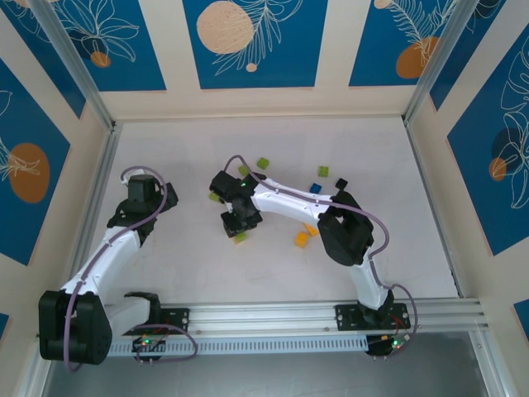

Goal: Assemble a carrot with lego

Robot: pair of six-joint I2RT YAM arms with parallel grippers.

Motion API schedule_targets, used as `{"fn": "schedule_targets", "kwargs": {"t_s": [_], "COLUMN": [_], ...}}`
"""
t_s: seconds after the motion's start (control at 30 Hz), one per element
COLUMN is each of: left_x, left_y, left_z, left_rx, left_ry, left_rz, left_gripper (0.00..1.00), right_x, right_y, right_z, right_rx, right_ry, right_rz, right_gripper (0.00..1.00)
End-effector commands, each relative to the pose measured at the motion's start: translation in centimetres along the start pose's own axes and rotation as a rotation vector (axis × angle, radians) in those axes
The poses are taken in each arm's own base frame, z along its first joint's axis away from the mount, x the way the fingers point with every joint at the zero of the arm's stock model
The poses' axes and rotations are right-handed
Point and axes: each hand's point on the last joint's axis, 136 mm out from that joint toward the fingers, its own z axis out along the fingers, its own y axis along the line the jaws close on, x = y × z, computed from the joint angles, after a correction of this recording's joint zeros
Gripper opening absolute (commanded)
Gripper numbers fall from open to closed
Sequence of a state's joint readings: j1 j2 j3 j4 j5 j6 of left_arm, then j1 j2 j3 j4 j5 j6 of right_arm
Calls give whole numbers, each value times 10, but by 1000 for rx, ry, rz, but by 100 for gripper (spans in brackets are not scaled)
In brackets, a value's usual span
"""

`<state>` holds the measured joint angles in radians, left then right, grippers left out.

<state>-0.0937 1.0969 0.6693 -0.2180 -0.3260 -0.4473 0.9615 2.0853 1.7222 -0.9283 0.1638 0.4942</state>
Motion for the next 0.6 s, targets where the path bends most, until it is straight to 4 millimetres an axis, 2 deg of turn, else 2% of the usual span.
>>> {"fn": "schedule_targets", "kwargs": {"t_s": [0.0,0.33,0.57], "left_x": [0,1,2], "left_y": [7,8,8], "left_z": [-2,-3,-3], "left_rx": [-14,-12,-12], "left_ry": [-8,-8,-9], "left_rz": [-23,-24,-25], "left_gripper": [99,99,99], "right_x": [10,22,35], "right_y": [6,0,-8], "right_z": [10,24,46], "right_rx": [3,57,99], "right_ry": [50,91,147], "right_rz": [9,14,10], "right_gripper": [34,34,34]}}
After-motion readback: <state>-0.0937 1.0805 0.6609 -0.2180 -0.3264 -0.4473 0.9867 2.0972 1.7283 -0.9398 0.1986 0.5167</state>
